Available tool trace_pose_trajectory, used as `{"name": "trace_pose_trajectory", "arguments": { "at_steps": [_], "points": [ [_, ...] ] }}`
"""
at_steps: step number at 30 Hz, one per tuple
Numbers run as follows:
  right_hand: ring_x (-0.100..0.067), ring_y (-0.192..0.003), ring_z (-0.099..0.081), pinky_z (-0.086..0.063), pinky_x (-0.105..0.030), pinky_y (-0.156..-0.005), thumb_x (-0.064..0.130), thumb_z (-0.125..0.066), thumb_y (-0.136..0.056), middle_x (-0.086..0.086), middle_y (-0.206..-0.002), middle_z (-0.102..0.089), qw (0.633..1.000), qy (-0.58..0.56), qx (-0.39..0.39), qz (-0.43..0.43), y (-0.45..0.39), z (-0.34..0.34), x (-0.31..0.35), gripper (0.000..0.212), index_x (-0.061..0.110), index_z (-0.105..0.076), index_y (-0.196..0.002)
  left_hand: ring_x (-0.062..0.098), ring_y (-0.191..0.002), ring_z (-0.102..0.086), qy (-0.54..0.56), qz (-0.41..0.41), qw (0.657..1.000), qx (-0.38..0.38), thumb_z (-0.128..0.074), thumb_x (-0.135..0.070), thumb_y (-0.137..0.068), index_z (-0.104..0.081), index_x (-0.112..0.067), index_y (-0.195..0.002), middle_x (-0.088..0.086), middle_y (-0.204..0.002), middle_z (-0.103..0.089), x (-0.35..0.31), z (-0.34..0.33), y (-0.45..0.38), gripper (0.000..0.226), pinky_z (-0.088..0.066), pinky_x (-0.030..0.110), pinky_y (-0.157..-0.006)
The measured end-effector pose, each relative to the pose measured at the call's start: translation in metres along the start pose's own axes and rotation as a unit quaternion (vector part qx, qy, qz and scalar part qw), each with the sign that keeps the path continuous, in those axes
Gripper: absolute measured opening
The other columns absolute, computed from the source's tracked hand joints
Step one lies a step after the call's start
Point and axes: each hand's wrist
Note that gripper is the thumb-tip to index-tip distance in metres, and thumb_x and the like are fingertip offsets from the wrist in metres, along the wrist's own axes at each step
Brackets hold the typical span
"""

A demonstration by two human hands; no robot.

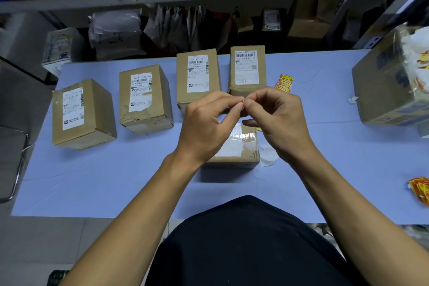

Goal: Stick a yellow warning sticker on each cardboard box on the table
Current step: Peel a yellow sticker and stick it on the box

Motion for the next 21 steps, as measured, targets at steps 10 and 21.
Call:
{"name": "trace_pose_trajectory", "arguments": {
  "at_steps": [10,21],
  "points": [
    [-0.012,-0.074,-0.070,-0.063,-0.039,-0.070,0.005,-0.057,-0.098,-0.005,-0.079,-0.068,1.000,0.006,0.013,-0.001,0.001,-0.003,-0.002,0.014,0.009,-0.064,-0.086,0.012,-0.084,-0.070,0.056,0.063,0.996,-0.006,-0.069,-0.007,-0.092,-0.078,-0.005,-0.100,0.006,-0.090,-0.075,-0.006,-0.001,0.000,0.012,-0.056,0.020,-0.074],
    [-0.006,-0.074,-0.065,-0.059,-0.035,-0.070,0.009,-0.057,-0.100,0.012,-0.076,-0.062,0.991,0.098,-0.003,0.089,0.007,-0.005,-0.003,0.009,0.010,-0.062,-0.092,0.009,-0.082,-0.070,0.081,0.095,0.992,0.020,-0.068,-0.010,-0.092,-0.079,-0.008,-0.097,0.001,-0.089,-0.076,-0.010,0.008,-0.005,0.012,-0.054,0.019,-0.072]
  ]
}}
Point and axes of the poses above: each hand's wrist, its own y-axis away from the middle knuckle, its own z-axis out of the back of the hand, x = y × z
